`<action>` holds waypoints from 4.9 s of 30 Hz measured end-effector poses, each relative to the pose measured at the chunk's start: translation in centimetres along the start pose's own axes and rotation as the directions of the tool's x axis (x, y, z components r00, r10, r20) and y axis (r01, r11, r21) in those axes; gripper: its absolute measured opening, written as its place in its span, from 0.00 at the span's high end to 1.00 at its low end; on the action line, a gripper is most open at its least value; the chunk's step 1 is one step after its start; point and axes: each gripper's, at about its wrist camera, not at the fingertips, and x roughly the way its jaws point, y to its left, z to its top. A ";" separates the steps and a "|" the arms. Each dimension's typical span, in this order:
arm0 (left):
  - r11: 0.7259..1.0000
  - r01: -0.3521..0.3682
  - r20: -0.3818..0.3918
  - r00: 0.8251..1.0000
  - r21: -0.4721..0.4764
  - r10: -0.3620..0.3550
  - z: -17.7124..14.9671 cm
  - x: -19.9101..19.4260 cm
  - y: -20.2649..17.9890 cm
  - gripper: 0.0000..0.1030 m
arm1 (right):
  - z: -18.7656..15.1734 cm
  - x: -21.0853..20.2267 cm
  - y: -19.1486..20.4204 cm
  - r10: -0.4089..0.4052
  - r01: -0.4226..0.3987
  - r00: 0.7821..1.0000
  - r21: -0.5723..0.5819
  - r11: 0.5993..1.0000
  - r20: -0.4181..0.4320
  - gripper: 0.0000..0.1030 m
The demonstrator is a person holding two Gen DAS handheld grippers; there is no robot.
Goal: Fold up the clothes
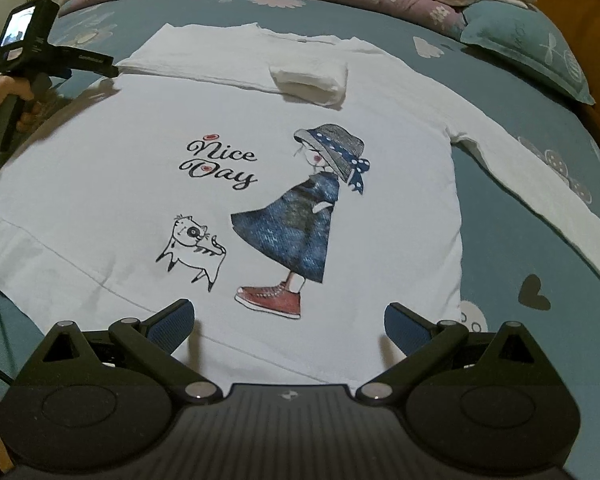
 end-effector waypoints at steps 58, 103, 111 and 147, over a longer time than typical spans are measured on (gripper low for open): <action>0.857 0.299 -0.157 0.954 0.420 -0.256 0.2 -5.0 -9.4 0.01 | 21.5 12.4 0.2 -0.114 0.124 0.991 -0.144 0.982 0.073 0.00; 0.859 0.371 -0.203 0.927 0.353 -0.317 -0.8 -4.1 -7.1 0.01 | 20.2 13.7 -8.5 0.180 -0.206 0.972 0.179 0.962 0.152 0.00; 0.872 0.464 -0.106 0.886 0.156 -0.452 5.2 0.4 -7.9 0.01 | 17.7 11.0 -4.4 0.192 -0.189 0.972 -0.032 0.981 0.138 0.00; 0.899 0.376 -0.328 0.898 0.223 -0.294 -12.3 -14.3 -9.3 0.01 | -3.5 0.3 -0.6 0.079 -0.099 0.990 0.166 0.981 0.120 0.00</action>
